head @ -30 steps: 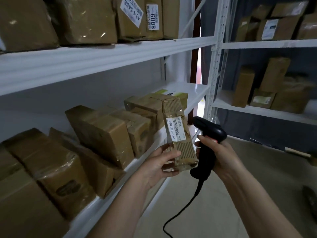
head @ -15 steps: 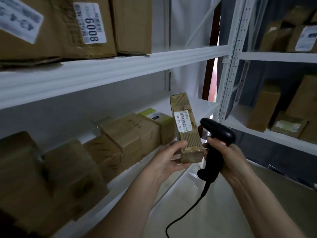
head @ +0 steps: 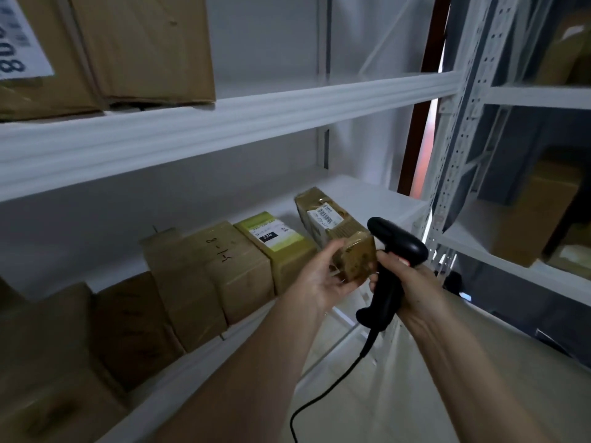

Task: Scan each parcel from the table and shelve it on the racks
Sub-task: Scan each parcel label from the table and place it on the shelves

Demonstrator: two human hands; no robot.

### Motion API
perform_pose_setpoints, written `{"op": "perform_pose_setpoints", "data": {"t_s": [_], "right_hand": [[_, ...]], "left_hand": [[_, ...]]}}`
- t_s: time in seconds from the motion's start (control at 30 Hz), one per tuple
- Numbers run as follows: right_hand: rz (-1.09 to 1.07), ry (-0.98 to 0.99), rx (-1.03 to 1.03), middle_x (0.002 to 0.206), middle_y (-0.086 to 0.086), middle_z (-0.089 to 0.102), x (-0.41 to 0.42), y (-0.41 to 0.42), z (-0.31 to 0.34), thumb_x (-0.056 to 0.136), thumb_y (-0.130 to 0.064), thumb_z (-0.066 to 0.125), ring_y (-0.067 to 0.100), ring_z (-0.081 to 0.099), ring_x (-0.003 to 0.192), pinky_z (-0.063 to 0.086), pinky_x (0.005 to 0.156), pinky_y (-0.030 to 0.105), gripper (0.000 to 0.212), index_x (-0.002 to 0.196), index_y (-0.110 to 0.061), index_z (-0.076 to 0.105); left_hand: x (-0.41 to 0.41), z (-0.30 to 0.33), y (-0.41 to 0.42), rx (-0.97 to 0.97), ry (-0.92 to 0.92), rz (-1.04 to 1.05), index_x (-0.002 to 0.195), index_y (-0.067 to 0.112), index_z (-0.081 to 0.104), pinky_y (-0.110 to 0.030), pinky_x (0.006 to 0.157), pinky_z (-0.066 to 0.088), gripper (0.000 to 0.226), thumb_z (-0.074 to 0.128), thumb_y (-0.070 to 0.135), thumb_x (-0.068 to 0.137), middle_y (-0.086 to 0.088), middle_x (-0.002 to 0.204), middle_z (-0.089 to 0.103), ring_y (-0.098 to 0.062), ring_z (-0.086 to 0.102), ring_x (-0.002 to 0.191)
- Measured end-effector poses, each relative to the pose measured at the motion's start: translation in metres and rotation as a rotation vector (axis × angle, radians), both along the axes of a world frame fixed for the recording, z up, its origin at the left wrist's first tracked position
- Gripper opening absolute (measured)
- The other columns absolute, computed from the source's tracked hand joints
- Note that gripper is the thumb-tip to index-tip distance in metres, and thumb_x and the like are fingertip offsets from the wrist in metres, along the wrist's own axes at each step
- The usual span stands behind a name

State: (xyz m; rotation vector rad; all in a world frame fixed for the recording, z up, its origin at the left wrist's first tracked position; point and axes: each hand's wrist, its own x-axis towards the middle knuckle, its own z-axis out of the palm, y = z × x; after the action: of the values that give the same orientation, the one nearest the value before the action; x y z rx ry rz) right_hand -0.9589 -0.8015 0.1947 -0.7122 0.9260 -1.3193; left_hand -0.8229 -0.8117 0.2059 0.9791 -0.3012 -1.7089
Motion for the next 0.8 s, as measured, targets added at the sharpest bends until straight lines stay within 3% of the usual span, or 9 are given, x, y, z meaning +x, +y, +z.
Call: {"op": "perform_pose_setpoints", "data": {"t_s": [0.23,0.37,0.57,0.63,0.73,0.8], "right_hand": [[0.0,-0.002,0.066,0.065,0.009,0.064,0.007,-0.037,-0.018,0.085,-0.003,0.069,0.019,0.056,0.053,0.05,0.055,0.03,0.006,0.088,-0.003,0.064],[0.018,-0.02,0.093,0.066,0.009,0.063,0.013,-0.04,-0.027,0.085,-0.001,0.068,0.019,0.053,0.053,0.049,0.054,0.029,0.006,0.088,-0.004,0.063],[0.056,-0.031,0.107,0.067,0.012,0.061,0.025,-0.035,-0.03,0.086,0.001,0.066,0.021,0.052,0.054,0.047,0.058,0.032,0.005,0.086,-0.002,0.062],[0.084,-0.026,0.09,0.067,0.013,0.061,0.027,-0.032,-0.029,0.086,0.001,0.066,0.021,0.053,0.055,0.047,0.057,0.032,0.004,0.086,-0.002,0.063],[0.11,-0.01,0.071,0.07,0.014,0.062,0.03,-0.025,-0.029,0.085,0.0,0.068,0.021,0.054,0.055,0.049,0.056,0.031,0.009,0.092,0.0,0.063],[0.13,0.0,0.055,0.071,0.014,0.062,0.034,-0.018,-0.029,0.085,-0.001,0.068,0.021,0.055,0.055,0.05,0.056,0.03,0.014,0.097,0.001,0.062]], "left_hand": [[-0.01,-0.032,-0.044,0.131,-0.019,0.169,0.104,0.001,0.063,-0.044,0.093,0.054,0.037,0.08,0.019,0.077,-0.019,0.102,0.064,-0.031,0.063,0.096],[-0.007,-0.035,-0.053,0.178,-0.022,0.254,0.119,0.006,0.062,-0.033,0.07,0.053,0.041,0.073,0.022,0.084,-0.016,0.113,0.063,-0.025,0.061,0.099],[-0.006,-0.031,-0.056,0.202,0.079,0.361,0.128,0.013,0.058,-0.037,0.105,0.043,0.05,0.073,0.025,0.083,-0.009,0.127,0.061,-0.024,0.055,0.119],[-0.004,-0.031,-0.054,0.197,0.069,0.325,0.123,0.012,0.059,-0.041,0.109,0.04,0.043,0.072,0.027,0.084,-0.011,0.126,0.062,-0.026,0.057,0.119],[0.001,-0.031,-0.046,0.173,0.067,0.275,0.099,0.011,0.062,-0.041,0.109,0.04,0.019,0.07,0.023,0.086,-0.011,0.12,0.065,-0.025,0.059,0.116],[0.008,-0.034,-0.034,0.176,0.05,0.264,0.098,0.01,0.059,-0.037,0.105,0.043,0.015,0.066,0.017,0.088,-0.01,0.112,0.063,-0.025,0.057,0.114]]}}
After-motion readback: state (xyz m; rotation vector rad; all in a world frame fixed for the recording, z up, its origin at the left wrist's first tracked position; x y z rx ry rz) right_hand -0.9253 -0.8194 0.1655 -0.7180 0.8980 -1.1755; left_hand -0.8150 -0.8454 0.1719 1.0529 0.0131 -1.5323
